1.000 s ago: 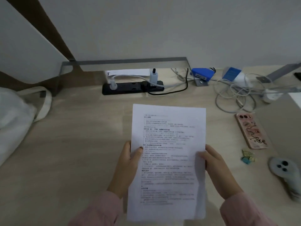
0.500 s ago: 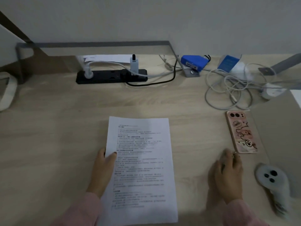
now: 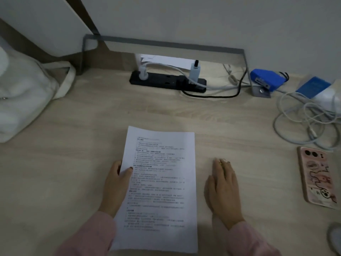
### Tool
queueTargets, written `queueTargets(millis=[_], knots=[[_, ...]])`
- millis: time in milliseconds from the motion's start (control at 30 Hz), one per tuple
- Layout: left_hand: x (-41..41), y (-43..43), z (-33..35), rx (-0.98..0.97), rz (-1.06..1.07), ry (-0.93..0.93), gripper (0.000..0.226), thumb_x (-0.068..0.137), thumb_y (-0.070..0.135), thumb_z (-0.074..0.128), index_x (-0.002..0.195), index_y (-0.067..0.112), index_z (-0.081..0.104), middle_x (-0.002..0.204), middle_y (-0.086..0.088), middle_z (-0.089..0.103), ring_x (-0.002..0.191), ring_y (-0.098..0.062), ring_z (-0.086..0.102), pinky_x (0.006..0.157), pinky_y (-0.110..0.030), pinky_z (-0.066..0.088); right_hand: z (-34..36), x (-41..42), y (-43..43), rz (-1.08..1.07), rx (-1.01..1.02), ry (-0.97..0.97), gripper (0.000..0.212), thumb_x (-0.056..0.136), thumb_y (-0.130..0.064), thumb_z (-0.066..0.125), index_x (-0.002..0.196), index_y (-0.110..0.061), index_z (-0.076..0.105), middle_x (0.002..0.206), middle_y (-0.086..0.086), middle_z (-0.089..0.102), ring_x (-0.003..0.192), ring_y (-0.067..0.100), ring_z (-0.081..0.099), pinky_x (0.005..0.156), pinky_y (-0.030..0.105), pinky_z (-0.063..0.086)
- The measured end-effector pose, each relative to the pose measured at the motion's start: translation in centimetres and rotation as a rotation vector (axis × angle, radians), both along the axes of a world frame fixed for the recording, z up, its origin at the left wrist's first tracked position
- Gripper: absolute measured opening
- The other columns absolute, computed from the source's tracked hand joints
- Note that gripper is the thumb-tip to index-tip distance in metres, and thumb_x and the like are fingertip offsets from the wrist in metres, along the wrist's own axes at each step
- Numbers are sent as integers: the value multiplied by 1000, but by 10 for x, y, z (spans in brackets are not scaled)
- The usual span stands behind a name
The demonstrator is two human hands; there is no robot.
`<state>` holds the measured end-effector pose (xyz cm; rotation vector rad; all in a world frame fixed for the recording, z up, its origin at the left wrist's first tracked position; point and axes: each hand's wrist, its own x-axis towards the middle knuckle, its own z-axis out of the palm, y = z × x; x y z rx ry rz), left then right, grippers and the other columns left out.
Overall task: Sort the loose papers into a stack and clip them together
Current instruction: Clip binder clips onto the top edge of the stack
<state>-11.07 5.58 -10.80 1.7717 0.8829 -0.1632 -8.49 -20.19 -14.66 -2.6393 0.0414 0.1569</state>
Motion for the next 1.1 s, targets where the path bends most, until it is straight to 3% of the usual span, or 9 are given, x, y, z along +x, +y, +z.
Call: queueTargets(millis=[233, 367, 467, 533, 600, 700, 900, 967, 1100], knots=[[2, 29, -7, 89, 40, 0, 20, 85, 20, 56, 105, 18, 53, 96, -1, 65, 81, -20, 65, 71, -42, 56, 22, 8, 22, 65, -63, 99, 65, 85, -40, 18, 144, -15, 29, 153, 3, 30, 144, 22, 18, 116, 38, 0], [1, 36, -15, 250, -13, 39, 35, 79, 22, 63, 110, 14, 51, 112, -9, 58, 106, -29, 54, 88, -49, 49, 36, 10, 29, -12, -30, 92, 54, 93, -33, 30, 143, -11, 31, 151, 6, 33, 144, 22, 20, 117, 40, 2], [1, 38, -2, 360, -43, -45, 43, 83, 19, 64, 121, 7, 47, 121, -11, 46, 119, -27, 39, 99, -39, 37, 58, 8, 50, -58, 137, 42, 43, 98, -21, 40, 139, -13, 38, 146, 2, 40, 142, 18, 25, 117, 36, 8], [4, 37, 18, 181, -95, -154, 29, 87, 21, 60, 114, 18, 51, 112, -3, 51, 108, -19, 49, 86, -22, 42, 83, 2, 77, -91, 430, 103, 39, 96, -19, 41, 135, -23, 42, 140, -11, 41, 136, 9, 31, 115, 31, 20], [8, 36, 38, -138, -256, -129, 9, 92, 26, 52, 100, 27, 55, 99, 2, 62, 91, -9, 59, 70, -10, 44, 106, -7, 109, -70, 636, 186, 38, 93, -30, 41, 130, -33, 46, 138, -20, 39, 132, -1, 32, 111, 24, 25], [11, 38, 56, -444, -422, -62, 29, 96, 39, 39, 100, 22, 63, 85, 5, 71, 78, -6, 68, 69, -19, 51, 121, -19, 153, 27, 710, 217, 41, 88, -39, 40, 128, -40, 49, 137, -24, 44, 131, -11, 31, 110, 15, 26], [9, 67, 65, -512, -415, -152, 30, 98, 27, 40, 89, 17, 67, 70, 9, 68, 68, -2, 64, 62, -18, 48, 120, -25, 200, 32, 795, 246, 31, 94, -22, 46, 118, -36, 59, 128, -18, 55, 123, -10, 43, 104, 12, 35], [10, 75, 66, -464, -464, -151, 30, 99, 24, 38, 84, 18, 64, 69, 9, 65, 63, 1, 61, 60, -16, 46, 121, -20, 206, 9, 795, 228, 27, 92, -19, 50, 111, -31, 65, 117, -14, 63, 112, -8, 53, 91, 8, 41], [12, 84, 65, -289, -610, -213, 25, 98, 24, 39, 82, 23, 58, 72, 9, 64, 63, 5, 59, 61, -11, 43, 117, -3, 205, -48, 728, 215, 22, 90, -17, 56, 108, -26, 62, 99, -7, 67, 87, -1, 64, 79, 14, 48]])
